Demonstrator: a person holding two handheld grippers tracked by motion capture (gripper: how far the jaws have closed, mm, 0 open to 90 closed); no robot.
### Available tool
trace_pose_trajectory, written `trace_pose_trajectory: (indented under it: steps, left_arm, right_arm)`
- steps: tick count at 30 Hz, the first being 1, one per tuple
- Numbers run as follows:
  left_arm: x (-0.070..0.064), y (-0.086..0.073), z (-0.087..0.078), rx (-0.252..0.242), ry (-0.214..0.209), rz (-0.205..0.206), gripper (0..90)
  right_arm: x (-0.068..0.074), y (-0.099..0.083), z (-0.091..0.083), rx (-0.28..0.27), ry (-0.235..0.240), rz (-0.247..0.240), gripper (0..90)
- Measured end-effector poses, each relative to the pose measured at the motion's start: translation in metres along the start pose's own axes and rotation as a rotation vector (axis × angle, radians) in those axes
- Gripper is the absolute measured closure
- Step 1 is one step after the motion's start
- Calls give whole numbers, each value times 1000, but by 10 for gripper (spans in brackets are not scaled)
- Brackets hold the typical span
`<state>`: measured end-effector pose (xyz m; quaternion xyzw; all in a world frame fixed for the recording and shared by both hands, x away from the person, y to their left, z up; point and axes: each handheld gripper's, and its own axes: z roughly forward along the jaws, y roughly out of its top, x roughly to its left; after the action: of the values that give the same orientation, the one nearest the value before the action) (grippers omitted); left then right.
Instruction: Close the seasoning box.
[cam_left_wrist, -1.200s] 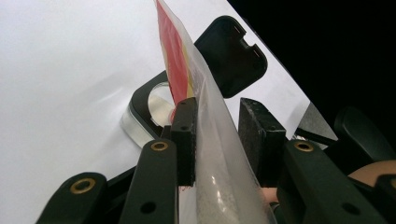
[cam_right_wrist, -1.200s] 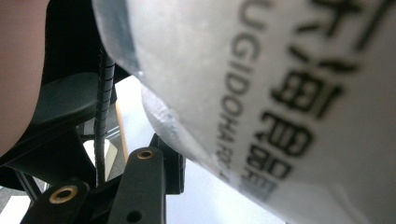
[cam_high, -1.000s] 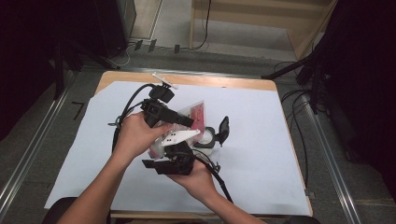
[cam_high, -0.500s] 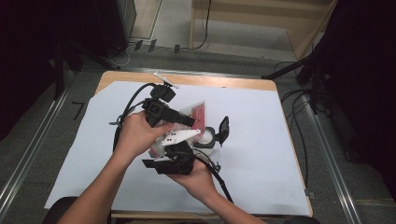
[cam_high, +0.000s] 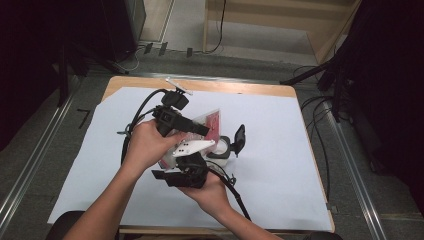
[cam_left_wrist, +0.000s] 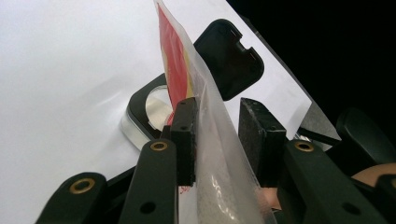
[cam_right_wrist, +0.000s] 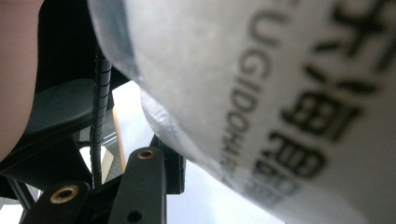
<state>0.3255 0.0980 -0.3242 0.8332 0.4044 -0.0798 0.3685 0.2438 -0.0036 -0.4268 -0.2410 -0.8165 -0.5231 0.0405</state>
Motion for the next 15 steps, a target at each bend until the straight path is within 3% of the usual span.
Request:
trace_pose_trajectory:
  steps: [15]
  left_arm:
    - [-4,0,-2,-9,11,8,685]
  right_arm:
    - [2,0,-1,-9,4,-1,632]
